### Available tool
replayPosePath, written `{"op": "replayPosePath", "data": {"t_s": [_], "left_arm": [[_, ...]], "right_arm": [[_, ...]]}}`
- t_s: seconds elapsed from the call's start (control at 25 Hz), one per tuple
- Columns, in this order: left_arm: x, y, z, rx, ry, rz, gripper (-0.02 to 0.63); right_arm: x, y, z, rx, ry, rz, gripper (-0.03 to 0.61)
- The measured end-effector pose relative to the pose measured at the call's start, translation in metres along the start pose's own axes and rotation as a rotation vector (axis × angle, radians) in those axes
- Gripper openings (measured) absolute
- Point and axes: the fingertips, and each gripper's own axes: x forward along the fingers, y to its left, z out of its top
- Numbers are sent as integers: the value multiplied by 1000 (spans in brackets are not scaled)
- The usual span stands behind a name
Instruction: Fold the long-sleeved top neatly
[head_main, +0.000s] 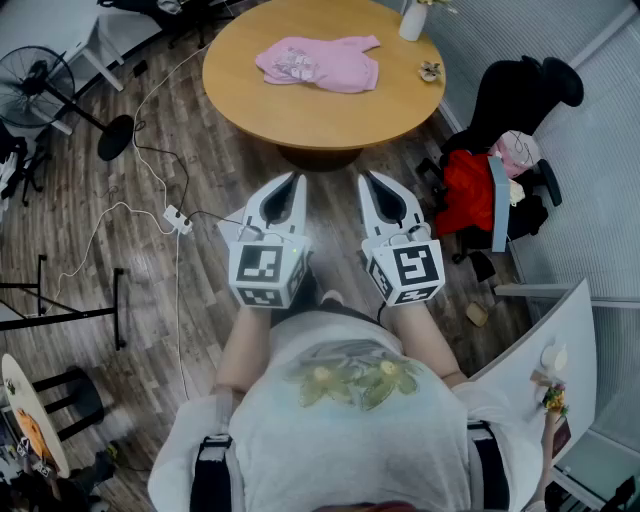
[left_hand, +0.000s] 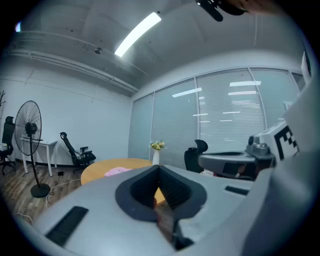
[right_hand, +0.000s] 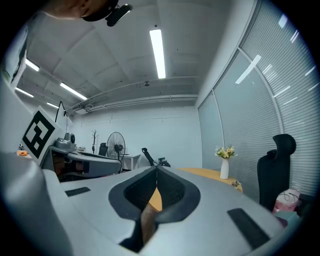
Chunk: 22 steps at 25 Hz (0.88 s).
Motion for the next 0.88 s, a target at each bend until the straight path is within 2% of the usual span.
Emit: {"op": "replayPosePath", "data": {"t_s": [0.28,0.52,0.88], "left_arm": [[19,9,-6,103,45,-8,5],[48,29,-4,-19,45,-63,5],[91,65,-11,-30,80,-111,9]], "right_arm": [[16,-2,-8,7,9,-2,18],[49,-17,-14,10,26,-12,19],[100,-35,-27,16,76,-38,21]]}}
